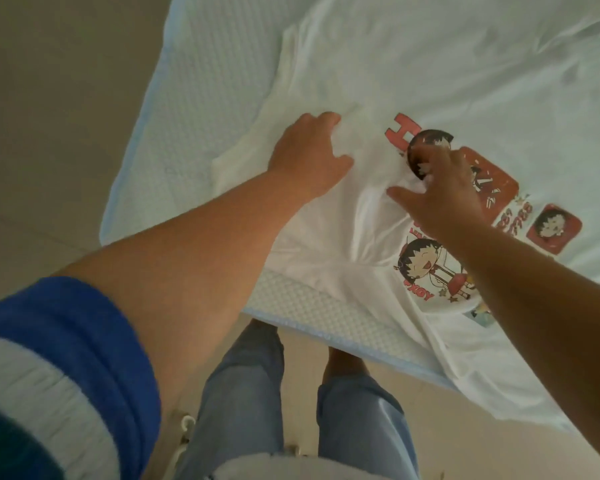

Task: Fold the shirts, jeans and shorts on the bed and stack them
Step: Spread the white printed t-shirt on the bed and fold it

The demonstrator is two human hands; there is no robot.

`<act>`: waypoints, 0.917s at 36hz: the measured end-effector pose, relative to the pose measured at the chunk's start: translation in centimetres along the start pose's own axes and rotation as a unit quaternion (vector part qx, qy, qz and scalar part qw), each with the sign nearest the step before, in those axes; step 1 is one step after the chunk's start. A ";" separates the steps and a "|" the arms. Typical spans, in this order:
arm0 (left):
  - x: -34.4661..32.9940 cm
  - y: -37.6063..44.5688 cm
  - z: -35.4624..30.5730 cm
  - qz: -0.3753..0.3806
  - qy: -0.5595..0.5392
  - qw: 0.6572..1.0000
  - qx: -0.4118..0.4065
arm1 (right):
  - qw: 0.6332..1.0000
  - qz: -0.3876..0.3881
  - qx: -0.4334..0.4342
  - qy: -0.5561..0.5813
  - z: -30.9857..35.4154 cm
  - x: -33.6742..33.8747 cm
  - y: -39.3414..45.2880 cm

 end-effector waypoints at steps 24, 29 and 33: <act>0.3 2.5 -0.1 -0.093 -0.251 0.957 0.115 | 0.989 -0.028 0.045 0.138 -3.9 0.8 -0.8; 0.1 2.6 0.6 -0.132 -0.215 0.959 0.130 | 0.916 0.095 -0.113 0.372 -5.5 0.8 -0.7; -0.5 3.2 0.0 -0.131 -0.144 0.975 0.106 | 0.889 0.137 -0.160 0.406 -5.9 0.6 0.1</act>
Point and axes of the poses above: each hand's wrist, its own y-axis towards the middle knuckle, its own x-axis out of the back of the hand, z = x × y, the point moved 2 cm from there along y, towards the middle knuckle, and after that the axes turned 10 degrees about -x, right-handed, at the moved point
